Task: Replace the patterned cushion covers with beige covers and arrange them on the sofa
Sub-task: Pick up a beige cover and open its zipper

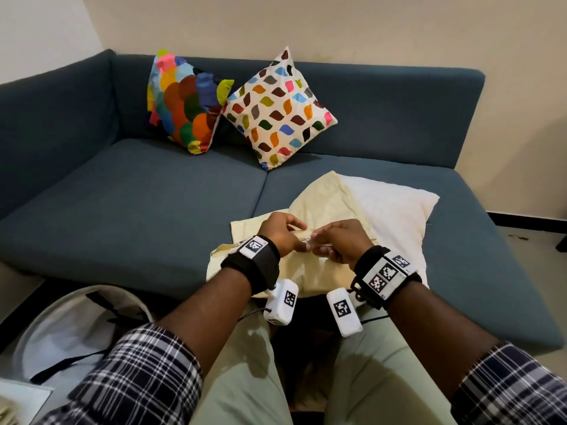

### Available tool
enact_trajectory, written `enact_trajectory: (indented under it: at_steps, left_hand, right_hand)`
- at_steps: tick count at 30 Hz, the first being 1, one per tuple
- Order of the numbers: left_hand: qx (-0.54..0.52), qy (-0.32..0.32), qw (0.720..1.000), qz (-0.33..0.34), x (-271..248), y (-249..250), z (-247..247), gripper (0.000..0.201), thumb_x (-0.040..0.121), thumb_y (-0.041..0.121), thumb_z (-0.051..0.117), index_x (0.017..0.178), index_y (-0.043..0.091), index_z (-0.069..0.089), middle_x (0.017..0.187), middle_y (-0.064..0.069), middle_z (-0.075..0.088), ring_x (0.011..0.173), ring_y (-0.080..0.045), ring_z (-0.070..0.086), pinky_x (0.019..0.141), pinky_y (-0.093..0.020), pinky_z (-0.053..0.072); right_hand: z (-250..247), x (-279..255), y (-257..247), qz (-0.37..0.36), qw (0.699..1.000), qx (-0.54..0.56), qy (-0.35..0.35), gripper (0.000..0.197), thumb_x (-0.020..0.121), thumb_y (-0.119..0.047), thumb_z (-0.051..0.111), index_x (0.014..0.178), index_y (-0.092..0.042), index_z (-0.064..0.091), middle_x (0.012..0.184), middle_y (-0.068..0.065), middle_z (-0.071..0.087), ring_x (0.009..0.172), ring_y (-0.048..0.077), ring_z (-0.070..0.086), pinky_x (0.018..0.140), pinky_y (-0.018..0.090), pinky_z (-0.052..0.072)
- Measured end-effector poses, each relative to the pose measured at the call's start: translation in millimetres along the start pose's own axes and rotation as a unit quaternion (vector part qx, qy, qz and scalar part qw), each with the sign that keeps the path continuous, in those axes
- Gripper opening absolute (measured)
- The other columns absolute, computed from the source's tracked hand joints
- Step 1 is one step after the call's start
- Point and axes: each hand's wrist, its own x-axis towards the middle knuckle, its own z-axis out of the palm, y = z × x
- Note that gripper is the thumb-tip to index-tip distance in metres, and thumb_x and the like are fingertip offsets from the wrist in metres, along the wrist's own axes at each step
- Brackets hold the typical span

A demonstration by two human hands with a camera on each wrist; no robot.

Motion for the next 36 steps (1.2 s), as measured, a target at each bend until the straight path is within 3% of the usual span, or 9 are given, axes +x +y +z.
enact_trajectory:
  at_steps: [6,9,11,14,20,26,31,34,36]
  left_hand:
    - [0.029,0.031,0.999,0.007,1.1,-5.2,1.0,0.018,0.069,0.015,0.092,0.075,0.019,0.076,0.077,0.003,0.072,0.076,-0.015,0.067,0.073,-0.026,0.052]
    - [0.027,0.038,0.999,-0.003,1.2,-14.6,-9.5,0.019,0.069,0.012,0.091,0.071,0.019,0.074,0.072,0.004,0.07,0.069,-0.011,0.063,0.065,-0.021,0.047]
    - [0.033,0.049,0.998,-0.015,2.8,-24.9,-18.6,0.019,0.067,0.012,0.092,0.07,0.018,0.075,0.071,0.003,0.072,0.07,-0.014,0.064,0.067,-0.022,0.048]
    - [0.067,0.036,0.997,-0.017,3.8,-32.9,-26.3,0.017,0.064,0.015,0.093,0.069,0.02,0.077,0.069,0.005,0.073,0.071,-0.016,0.065,0.07,-0.027,0.053]
    - [0.108,-0.006,0.993,0.039,0.0,-11.1,-2.4,0.022,0.064,0.037,0.091,0.075,0.026,0.077,0.077,0.008,0.072,0.079,-0.013,0.068,0.074,-0.032,0.058]
    - [0.134,0.006,0.99,0.044,7.9,-6.8,-3.8,0.015,0.074,0.029,0.088,0.073,0.021,0.075,0.076,0.005,0.072,0.08,-0.017,0.067,0.079,-0.037,0.058]
    - [0.117,-0.012,0.992,0.05,7.9,-10.6,-10.4,0.013,0.075,0.026,0.087,0.074,0.019,0.076,0.078,0.005,0.072,0.084,-0.017,0.067,0.079,-0.033,0.054]
    - [0.11,-0.035,0.992,0.056,7.9,-9.3,-2.5,0.015,0.075,0.028,0.087,0.076,0.019,0.075,0.08,0.003,0.073,0.08,-0.015,0.067,0.074,-0.029,0.053]
    - [0.09,-0.053,0.993,0.063,9.0,-9.9,0.2,0.016,0.074,0.027,0.088,0.078,0.017,0.076,0.079,0.001,0.073,0.074,-0.012,0.064,0.068,-0.025,0.05]
  right_hand:
    - [-6.5,1.6,1.6,-0.017,0.998,-0.057,-0.002,0.005,0.078,0.0,0.076,0.082,0.003,0.074,0.061,0.014,0.063,0.046,0.018,0.051,0.043,0.02,0.034]
    - [-27.2,13.9,5.5,-0.045,0.99,-0.127,0.05,0.008,0.072,-0.006,0.082,0.067,-0.008,0.076,0.063,0.009,0.072,0.056,0.02,0.064,0.065,0.035,0.059]
    - [-47.3,20.9,8.9,-0.055,0.979,-0.173,0.094,0.009,0.072,-0.012,0.084,0.065,-0.014,0.078,0.068,0.005,0.074,0.068,0.02,0.068,0.078,0.038,0.06]
    - [-68.5,23.4,13.0,-0.063,0.971,-0.198,0.116,0.008,0.074,-0.014,0.085,0.068,-0.017,0.079,0.074,0.003,0.076,0.084,0.022,0.071,0.084,0.038,0.059]
    - [-64.6,21.7,11.3,-0.081,0.978,-0.179,0.073,0.014,0.078,-0.007,0.082,0.067,-0.015,0.079,0.077,0.007,0.076,0.083,0.022,0.069,0.09,0.043,0.059]
    - [-81.1,22.7,9.7,-0.085,0.973,-0.191,0.093,0.012,0.078,-0.009,0.083,0.07,-0.015,0.077,0.075,0.002,0.072,0.08,0.017,0.063,0.085,0.037,0.055]
    - [-104.5,23.0,16.2,-0.05,0.982,-0.161,0.087,0.004,0.083,-0.007,0.08,0.081,-0.006,0.076,0.071,0.0,0.066,0.07,0.011,0.054,0.055,0.02,0.038]
    - [-107.7,38.6,28.5,-0.056,0.981,-0.136,0.125,0.006,0.084,-0.015,0.078,0.08,-0.014,0.075,0.087,0.005,0.072,0.08,0.016,0.058,0.062,0.023,0.042]
    - [-119.7,60.1,41.9,-0.042,0.971,-0.134,0.194,0.03,0.076,-0.042,0.079,0.096,-0.022,0.07,0.117,0.007,0.069,0.103,0.022,0.061,0.087,0.033,0.051]
